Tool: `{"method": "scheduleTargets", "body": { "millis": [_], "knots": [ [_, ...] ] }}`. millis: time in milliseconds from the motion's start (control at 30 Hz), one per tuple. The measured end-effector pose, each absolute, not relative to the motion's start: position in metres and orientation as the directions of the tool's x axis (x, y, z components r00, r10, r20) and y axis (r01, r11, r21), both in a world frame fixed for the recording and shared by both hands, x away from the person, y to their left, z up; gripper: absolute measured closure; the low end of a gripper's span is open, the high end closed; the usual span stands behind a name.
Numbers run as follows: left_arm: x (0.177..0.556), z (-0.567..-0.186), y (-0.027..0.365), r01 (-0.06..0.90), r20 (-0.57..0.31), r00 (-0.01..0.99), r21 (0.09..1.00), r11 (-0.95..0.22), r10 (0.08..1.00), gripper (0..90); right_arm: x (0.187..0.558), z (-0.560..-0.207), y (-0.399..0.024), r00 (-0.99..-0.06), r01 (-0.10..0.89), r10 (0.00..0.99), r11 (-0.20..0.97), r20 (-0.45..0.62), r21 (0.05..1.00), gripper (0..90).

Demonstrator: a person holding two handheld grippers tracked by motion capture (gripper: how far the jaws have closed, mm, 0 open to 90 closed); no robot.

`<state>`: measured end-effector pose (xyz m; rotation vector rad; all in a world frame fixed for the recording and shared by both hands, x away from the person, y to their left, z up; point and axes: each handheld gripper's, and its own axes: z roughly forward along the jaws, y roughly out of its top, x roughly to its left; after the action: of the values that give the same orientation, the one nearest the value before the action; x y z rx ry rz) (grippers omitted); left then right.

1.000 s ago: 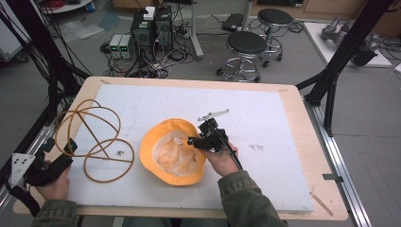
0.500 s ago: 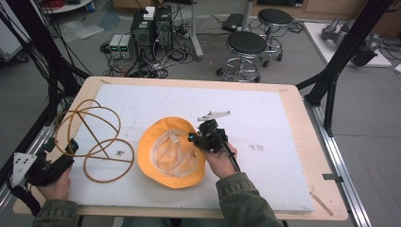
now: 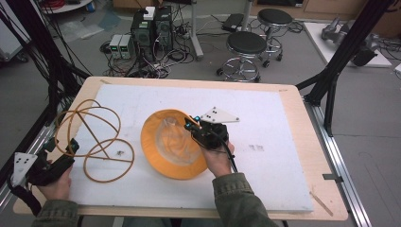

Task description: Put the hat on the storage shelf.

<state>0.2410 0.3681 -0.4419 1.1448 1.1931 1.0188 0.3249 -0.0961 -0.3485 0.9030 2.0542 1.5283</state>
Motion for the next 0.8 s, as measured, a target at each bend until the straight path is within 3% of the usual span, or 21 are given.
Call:
{"method": "scheduleTargets", "body": {
  "millis": [433, 800],
  "knots": [
    [0.242, -0.442, 0.368, 0.004, -0.153, 0.115, 0.988, 0.154, 0.982, 29.6, 0.335, -0.326, -0.089, -0.642, 0.101, 0.766, 0.088, -0.003, 0.991, 83.4],
    [0.242, -0.442, 0.368, 0.002, -0.157, 0.118, 0.988, 0.157, 0.981, 29.6, 0.347, -0.304, -0.074, -0.64, 0.05, 0.768, 0.086, -0.034, 0.995, 83.8]
  ]
}}
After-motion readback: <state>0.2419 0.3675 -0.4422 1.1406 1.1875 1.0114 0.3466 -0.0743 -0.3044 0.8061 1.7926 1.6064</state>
